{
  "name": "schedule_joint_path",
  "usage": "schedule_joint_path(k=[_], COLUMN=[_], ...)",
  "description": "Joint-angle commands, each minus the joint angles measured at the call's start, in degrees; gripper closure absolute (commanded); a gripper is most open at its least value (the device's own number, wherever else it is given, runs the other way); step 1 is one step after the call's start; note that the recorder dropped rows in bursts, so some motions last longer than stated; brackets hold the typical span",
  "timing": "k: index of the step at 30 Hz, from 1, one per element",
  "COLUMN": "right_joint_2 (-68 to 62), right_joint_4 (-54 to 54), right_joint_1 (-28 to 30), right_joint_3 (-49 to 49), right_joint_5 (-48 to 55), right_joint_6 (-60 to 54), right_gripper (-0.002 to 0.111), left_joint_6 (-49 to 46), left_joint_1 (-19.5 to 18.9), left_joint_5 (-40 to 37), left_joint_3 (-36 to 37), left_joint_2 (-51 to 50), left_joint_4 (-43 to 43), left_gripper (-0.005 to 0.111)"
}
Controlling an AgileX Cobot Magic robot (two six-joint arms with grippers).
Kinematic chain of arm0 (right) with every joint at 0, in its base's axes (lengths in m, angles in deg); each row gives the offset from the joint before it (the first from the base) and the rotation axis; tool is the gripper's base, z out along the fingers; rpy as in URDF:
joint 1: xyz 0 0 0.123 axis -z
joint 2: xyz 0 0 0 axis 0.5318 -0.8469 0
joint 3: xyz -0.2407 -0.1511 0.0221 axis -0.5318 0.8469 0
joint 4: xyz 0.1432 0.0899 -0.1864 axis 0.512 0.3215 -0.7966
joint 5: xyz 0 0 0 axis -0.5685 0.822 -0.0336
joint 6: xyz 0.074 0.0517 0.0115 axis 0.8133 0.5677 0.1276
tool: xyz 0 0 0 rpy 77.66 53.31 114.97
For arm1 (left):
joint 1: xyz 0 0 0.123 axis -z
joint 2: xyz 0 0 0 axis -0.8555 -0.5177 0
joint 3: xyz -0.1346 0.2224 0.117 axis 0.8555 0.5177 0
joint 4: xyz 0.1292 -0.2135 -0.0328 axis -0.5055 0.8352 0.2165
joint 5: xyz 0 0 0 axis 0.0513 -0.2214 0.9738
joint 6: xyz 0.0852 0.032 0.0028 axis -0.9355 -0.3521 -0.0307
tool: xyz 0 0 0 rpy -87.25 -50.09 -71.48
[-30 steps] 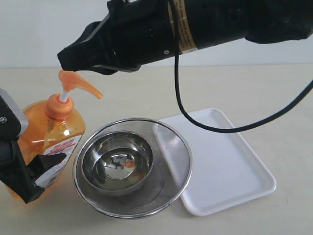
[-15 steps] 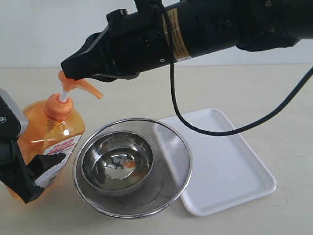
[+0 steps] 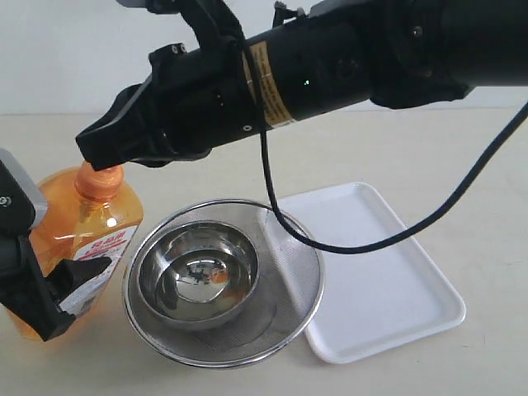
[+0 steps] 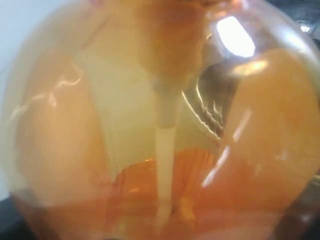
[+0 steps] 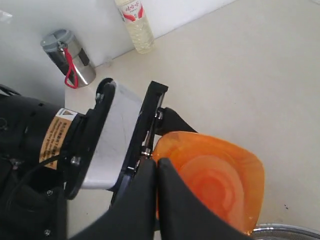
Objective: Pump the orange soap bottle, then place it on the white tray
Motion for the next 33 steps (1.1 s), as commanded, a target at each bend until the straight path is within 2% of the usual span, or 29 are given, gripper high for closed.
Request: schedule_joint_path(k=[1,4,11,16,23,26,28,31,33], right_joint_2=[1.98,4.98,6.80,3.90,7.58,10.62,12.49,15.26,16.88], right_joint_4=[-0.19,-0.19,-0.19,-0.19,-0.19,-0.19,0.20,11.88,21.78], right_joint_1=[1.41,1.41,5.95,5.96,5.96,5.96,5.86,5.86,5.86], right_joint_3=[-0.48,-2.02,-2.05,-2.05,-3.89,-3.76,-1.93,2.85,6.00], right_joint_5=[-3.90,-4.50,-2.11,-4.28,-3.91,0.88,10.07,23.09,27.76], right_joint_6=[-0.26,0.15,1.61,1.79,-0.84,-1.84,-1.88,-3.85,-16.64], right_gripper=[0.108,0.108,0.108,0.108,0.108,0.108,0.108,0.108,0.108], left_joint_6=[0.04,0.21,0.65,0.87,0.87,0.87,0.87,0.87,0.87], left_joint_1=[0.22,0.22,0.22,0.22,0.22,0.22,0.22,0.22,0.22], left_joint_5=[2.01,2.01,2.09,2.20,2.58,2.58,2.58,2.58,2.58], left_joint_3=[-0.37,-0.37,-0.37,-0.37,-0.37,-0.37,-0.37,-0.37,-0.37], left_joint_2=[0.29,0.29,0.29,0.29,0.29,0.29,0.29,0.29,0.29], left_joint_4=[0.03,0.03,0.03,0.03,0.03,0.03,0.03,0.03,0.03], left_gripper=[0.102,0.102,0.102,0.102,0.102,0.102,0.102,0.102,0.102])
